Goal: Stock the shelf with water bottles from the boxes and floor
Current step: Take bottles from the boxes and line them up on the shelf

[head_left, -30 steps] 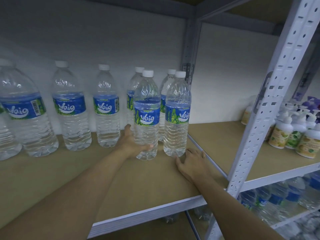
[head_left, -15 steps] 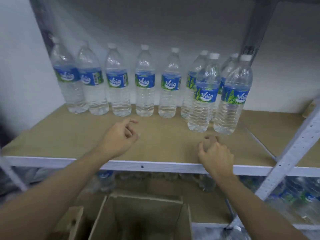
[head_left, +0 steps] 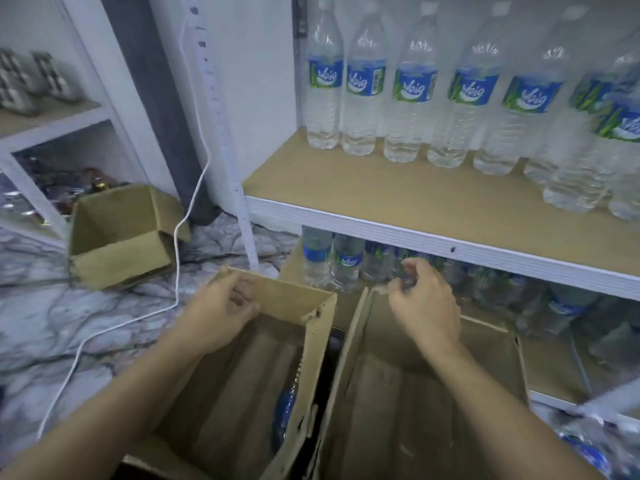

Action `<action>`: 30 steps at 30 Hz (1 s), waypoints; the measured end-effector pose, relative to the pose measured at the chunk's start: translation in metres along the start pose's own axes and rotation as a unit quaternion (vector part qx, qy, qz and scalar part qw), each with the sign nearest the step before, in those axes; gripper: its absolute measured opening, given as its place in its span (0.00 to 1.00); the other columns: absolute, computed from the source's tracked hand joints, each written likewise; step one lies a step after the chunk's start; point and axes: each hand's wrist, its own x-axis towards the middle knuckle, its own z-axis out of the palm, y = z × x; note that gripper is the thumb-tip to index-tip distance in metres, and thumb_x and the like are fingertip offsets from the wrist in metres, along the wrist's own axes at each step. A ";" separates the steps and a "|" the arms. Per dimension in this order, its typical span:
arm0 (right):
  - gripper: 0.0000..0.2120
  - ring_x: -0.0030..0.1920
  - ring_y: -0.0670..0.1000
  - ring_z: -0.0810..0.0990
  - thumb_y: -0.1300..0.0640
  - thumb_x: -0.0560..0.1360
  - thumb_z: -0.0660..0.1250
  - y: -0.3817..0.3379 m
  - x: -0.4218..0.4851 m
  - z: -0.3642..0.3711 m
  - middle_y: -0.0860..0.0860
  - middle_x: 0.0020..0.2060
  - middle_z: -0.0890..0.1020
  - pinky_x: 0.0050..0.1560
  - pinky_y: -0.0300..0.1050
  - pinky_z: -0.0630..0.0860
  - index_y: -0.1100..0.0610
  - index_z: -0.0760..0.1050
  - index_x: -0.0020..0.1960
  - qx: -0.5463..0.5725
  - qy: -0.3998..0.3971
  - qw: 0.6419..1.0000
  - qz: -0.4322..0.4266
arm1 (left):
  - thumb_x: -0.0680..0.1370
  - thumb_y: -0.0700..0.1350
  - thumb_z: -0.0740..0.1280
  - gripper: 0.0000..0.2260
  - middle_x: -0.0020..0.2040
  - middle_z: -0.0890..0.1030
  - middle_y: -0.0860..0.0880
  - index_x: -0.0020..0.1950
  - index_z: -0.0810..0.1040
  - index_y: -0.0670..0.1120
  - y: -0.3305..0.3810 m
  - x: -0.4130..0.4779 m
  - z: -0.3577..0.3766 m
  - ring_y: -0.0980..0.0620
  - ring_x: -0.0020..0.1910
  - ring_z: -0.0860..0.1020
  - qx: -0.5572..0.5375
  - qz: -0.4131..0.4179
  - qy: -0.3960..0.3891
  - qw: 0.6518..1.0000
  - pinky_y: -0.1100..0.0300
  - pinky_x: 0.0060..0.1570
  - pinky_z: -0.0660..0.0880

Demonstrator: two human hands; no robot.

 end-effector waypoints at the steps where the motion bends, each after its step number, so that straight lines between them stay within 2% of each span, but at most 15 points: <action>1: 0.16 0.56 0.56 0.80 0.52 0.74 0.66 -0.001 -0.009 0.011 0.49 0.58 0.80 0.53 0.49 0.75 0.47 0.73 0.61 0.013 -0.016 1.000 -0.012 | 0.74 0.45 0.72 0.14 0.45 0.80 0.55 0.59 0.77 0.48 -0.012 -0.009 0.003 0.58 0.45 0.78 0.007 -0.007 -0.004 1.000 0.74 0.40 0.67; 3: 0.15 0.53 0.55 0.81 0.53 0.73 0.67 -0.003 -0.027 0.035 0.50 0.55 0.81 0.53 0.47 0.76 0.48 0.74 0.59 0.020 -0.059 0.997 -0.039 | 0.75 0.47 0.71 0.16 0.51 0.78 0.54 0.61 0.76 0.48 -0.033 -0.021 0.010 0.54 0.53 0.78 0.010 -0.038 -0.004 0.999 0.72 0.46 0.67; 6: 0.15 0.51 0.53 0.79 0.55 0.74 0.67 -0.012 -0.048 0.069 0.50 0.51 0.80 0.50 0.42 0.72 0.49 0.74 0.60 0.024 -0.128 0.990 -0.047 | 0.76 0.52 0.68 0.24 0.64 0.73 0.50 0.70 0.68 0.48 -0.054 -0.020 0.020 0.50 0.65 0.71 0.038 -0.094 -0.023 0.995 0.60 0.60 0.67; 8: 0.16 0.53 0.51 0.79 0.54 0.74 0.66 -0.018 -0.061 0.094 0.48 0.54 0.79 0.52 0.44 0.74 0.49 0.73 0.62 0.019 -0.167 0.985 -0.044 | 0.77 0.55 0.66 0.28 0.69 0.68 0.49 0.74 0.63 0.47 -0.066 -0.014 0.026 0.47 0.69 0.67 0.054 -0.117 -0.034 0.991 0.55 0.65 0.65; 10: 0.19 0.59 0.51 0.77 0.54 0.75 0.66 -0.024 -0.070 0.121 0.48 0.60 0.78 0.58 0.45 0.75 0.49 0.72 0.65 0.007 -0.208 0.977 -0.034 | 0.76 0.58 0.66 0.33 0.73 0.63 0.46 0.76 0.60 0.46 -0.084 -0.008 0.034 0.44 0.72 0.64 0.068 -0.132 -0.036 0.988 0.50 0.69 0.64; 13: 0.22 0.58 0.50 0.77 0.51 0.76 0.64 -0.034 -0.078 0.165 0.48 0.64 0.74 0.56 0.43 0.74 0.49 0.68 0.69 0.015 -0.274 0.962 0.001 | 0.74 0.61 0.67 0.37 0.74 0.60 0.43 0.76 0.58 0.45 -0.114 0.002 0.047 0.41 0.74 0.58 0.138 -0.158 -0.014 0.978 0.44 0.71 0.60; 15: 0.25 0.58 0.52 0.78 0.50 0.76 0.64 -0.040 -0.080 0.193 0.49 0.65 0.72 0.57 0.48 0.77 0.50 0.65 0.72 0.010 -0.318 0.947 0.033 | 0.72 0.62 0.67 0.41 0.75 0.58 0.40 0.76 0.55 0.44 -0.128 0.007 0.049 0.39 0.75 0.55 0.162 -0.198 0.008 0.967 0.42 0.71 0.58; 16: 0.27 0.61 0.53 0.76 0.51 0.76 0.65 -0.041 -0.079 0.207 0.50 0.67 0.70 0.60 0.50 0.76 0.51 0.64 0.73 0.002 -0.337 0.940 0.054 | 0.72 0.62 0.67 0.43 0.75 0.58 0.39 0.77 0.53 0.44 -0.136 0.012 0.050 0.38 0.75 0.55 0.158 -0.225 0.004 0.961 0.42 0.71 0.58; 19: 0.31 0.68 0.55 0.70 0.55 0.75 0.67 -0.036 -0.079 0.252 0.53 0.71 0.65 0.67 0.48 0.72 0.55 0.61 0.75 -0.002 -0.367 0.918 0.150 | 0.73 0.61 0.68 0.41 0.69 0.69 0.39 0.76 0.53 0.43 -0.163 0.025 0.052 0.37 0.69 0.68 0.104 -0.274 -0.048 0.955 0.45 0.63 0.68; 22: 0.32 0.69 0.58 0.69 0.53 0.75 0.64 -0.028 -0.081 0.289 0.60 0.71 0.67 0.68 0.45 0.70 0.64 0.60 0.75 -0.027 -0.376 0.897 0.231 | 0.75 0.59 0.65 0.28 0.59 0.78 0.40 0.69 0.63 0.48 -0.189 0.034 0.052 0.38 0.57 0.76 0.119 -0.224 -0.075 0.964 0.46 0.54 0.75; 24: 0.39 0.73 0.60 0.64 0.50 0.76 0.64 -0.020 -0.085 0.309 0.60 0.75 0.61 0.70 0.48 0.66 0.65 0.50 0.78 -0.027 -0.359 0.876 0.321 | 0.78 0.56 0.63 0.21 0.56 0.79 0.40 0.67 0.65 0.48 -0.199 0.039 0.052 0.37 0.55 0.76 0.140 -0.193 -0.074 0.968 0.46 0.50 0.74; 25: 0.42 0.75 0.61 0.60 0.49 0.77 0.65 -0.014 -0.088 0.317 0.60 0.77 0.57 0.71 0.50 0.63 0.65 0.45 0.78 -0.021 -0.349 0.864 0.361 | 0.79 0.54 0.62 0.20 0.55 0.79 0.39 0.67 0.65 0.47 -0.202 0.040 0.053 0.36 0.55 0.75 0.146 -0.189 -0.071 0.969 0.46 0.49 0.73; 27: 0.41 0.77 0.61 0.55 0.50 0.79 0.65 -0.002 -0.096 0.330 0.62 0.78 0.53 0.74 0.52 0.56 0.66 0.44 0.78 0.009 -0.346 0.841 0.416 | 0.80 0.52 0.61 0.18 0.54 0.78 0.38 0.68 0.65 0.48 -0.205 0.040 0.055 0.34 0.54 0.75 0.158 -0.186 -0.052 0.968 0.47 0.47 0.70; 30: 0.39 0.77 0.64 0.52 0.56 0.79 0.65 0.015 -0.108 0.347 0.65 0.78 0.51 0.76 0.55 0.50 0.66 0.44 0.79 0.017 -0.313 0.836 0.450 | 0.81 0.51 0.59 0.17 0.54 0.78 0.36 0.69 0.64 0.49 -0.203 0.038 0.059 0.34 0.55 0.74 0.167 -0.184 -0.033 0.968 0.49 0.45 0.65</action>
